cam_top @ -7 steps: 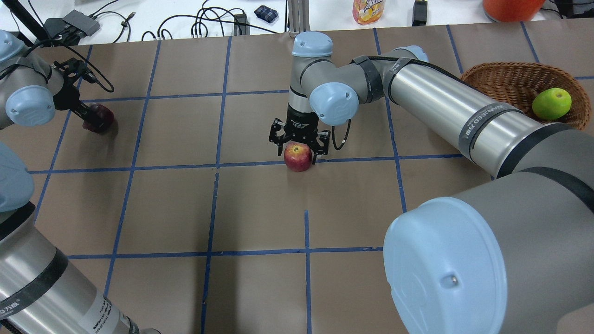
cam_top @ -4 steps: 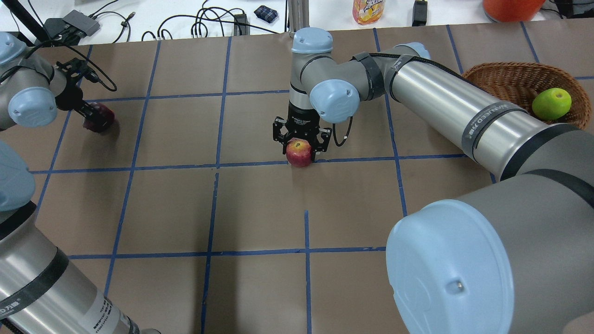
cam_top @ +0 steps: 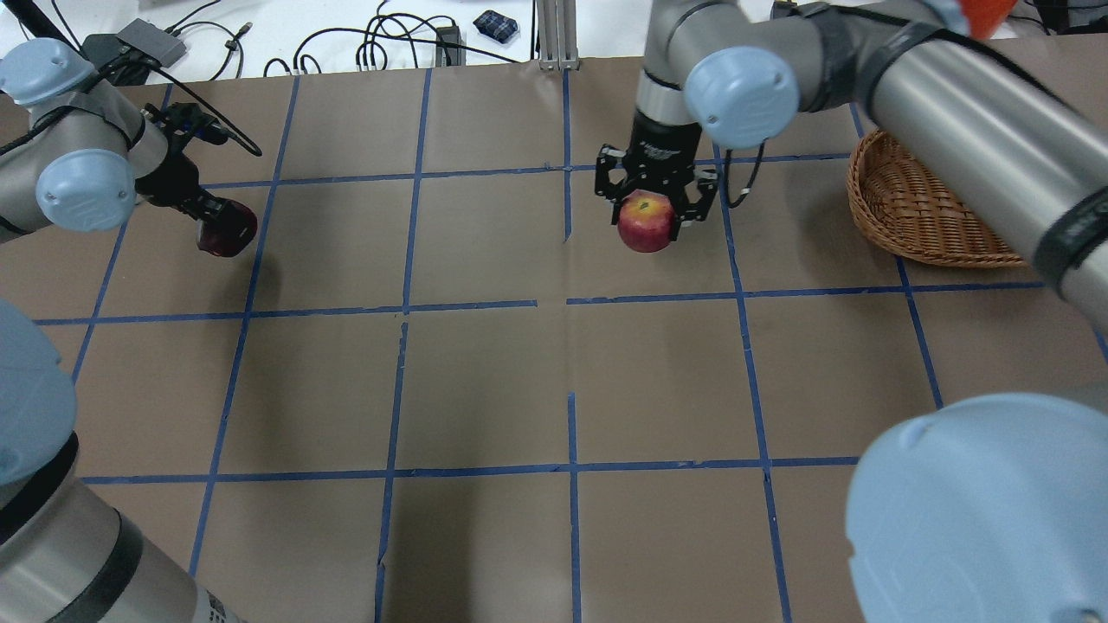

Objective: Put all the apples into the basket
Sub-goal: 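Grasp dark red apple with left gripper while right carries red-yellow apple basketward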

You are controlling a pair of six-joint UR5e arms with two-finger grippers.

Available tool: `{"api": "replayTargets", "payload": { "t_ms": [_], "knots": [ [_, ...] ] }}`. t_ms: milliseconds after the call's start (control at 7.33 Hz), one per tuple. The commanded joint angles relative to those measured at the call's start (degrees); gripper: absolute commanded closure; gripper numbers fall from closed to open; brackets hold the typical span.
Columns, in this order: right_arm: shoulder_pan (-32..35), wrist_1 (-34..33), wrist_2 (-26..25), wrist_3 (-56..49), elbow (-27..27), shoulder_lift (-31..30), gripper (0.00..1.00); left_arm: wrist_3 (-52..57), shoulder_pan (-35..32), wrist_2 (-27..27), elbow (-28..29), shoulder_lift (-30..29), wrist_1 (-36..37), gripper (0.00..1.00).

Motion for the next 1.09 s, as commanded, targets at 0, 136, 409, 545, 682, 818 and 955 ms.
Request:
{"api": "replayTargets", "payload": {
  "t_ms": [0,136,409,545,682,818,955],
  "knots": [
    [-11.86,2.83,-7.29,-15.02,0.15,-4.10,1.00,-21.28,-8.95,-1.32,-8.19,6.03,0.11,0.55],
    [-17.13,2.48,-9.16,-24.23,0.15,-4.10,1.00,-33.40,-16.13,-1.42,-8.55,6.83,0.29,0.55],
    [-25.58,-2.32,-11.90,-40.08,0.24,-1.22,1.00,-48.86,-28.37,-1.15,-8.46,6.40,4.99,0.55],
    [-27.53,-7.40,-12.25,-42.93,0.85,1.84,1.00,-52.65,-32.25,-1.33,-9.25,5.01,5.64,0.55],
    [-29.64,-10.93,-14.17,-45.22,0.07,5.09,1.00,-57.73,-35.68,-1.59,-9.17,4.56,6.09,0.55],
    [-30.18,-15.14,-14.71,-47.07,0.06,7.47,1.00,-61.35,-38.24,-2.81,-8.82,3.68,6.53,0.55],
    [-30.36,-17.10,-14.72,-48.14,0.06,8.11,1.00,-66.08,-40.01,-4.65,-8.56,2.54,11.58,0.55]
  ]
}}
